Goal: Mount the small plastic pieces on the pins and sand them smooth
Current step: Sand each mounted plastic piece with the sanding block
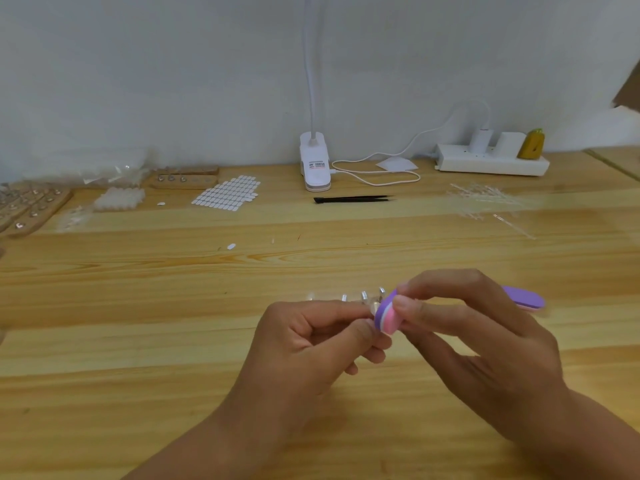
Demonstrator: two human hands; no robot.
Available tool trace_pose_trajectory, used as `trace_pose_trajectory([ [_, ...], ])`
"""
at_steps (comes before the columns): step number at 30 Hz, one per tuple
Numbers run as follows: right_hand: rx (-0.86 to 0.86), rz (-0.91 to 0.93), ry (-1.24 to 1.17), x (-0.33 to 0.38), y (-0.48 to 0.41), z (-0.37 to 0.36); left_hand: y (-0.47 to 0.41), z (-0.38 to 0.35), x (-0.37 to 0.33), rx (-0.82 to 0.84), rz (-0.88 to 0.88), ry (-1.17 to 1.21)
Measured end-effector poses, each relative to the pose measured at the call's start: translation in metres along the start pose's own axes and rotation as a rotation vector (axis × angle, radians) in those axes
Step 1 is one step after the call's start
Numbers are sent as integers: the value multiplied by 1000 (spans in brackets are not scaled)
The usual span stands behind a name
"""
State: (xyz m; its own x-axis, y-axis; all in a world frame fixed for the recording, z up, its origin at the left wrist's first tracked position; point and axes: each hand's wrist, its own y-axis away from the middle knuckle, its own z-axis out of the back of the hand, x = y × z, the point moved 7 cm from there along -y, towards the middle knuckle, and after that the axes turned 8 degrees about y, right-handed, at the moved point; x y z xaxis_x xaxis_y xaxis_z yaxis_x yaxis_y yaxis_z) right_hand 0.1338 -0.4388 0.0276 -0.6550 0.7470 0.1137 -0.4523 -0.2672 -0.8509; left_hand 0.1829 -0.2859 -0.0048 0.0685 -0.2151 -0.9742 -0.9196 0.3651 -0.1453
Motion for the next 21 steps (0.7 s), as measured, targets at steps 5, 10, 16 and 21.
trace_pose_trajectory([
  [5, -31, -6, 29, -10, -1, 4, 1, 0, 3, 2, 59, 23],
  [10, -4, 88, -16, 0, 2, 1, 1, -4, 1, 42, 105, 62],
  [16, -29, 71, -31, -1, 1, 4, 0, -5, 5, 54, 158, 104],
  [21, 27, 84, 33, -9, 3, 1, -1, -3, 5, 63, 160, 93],
])
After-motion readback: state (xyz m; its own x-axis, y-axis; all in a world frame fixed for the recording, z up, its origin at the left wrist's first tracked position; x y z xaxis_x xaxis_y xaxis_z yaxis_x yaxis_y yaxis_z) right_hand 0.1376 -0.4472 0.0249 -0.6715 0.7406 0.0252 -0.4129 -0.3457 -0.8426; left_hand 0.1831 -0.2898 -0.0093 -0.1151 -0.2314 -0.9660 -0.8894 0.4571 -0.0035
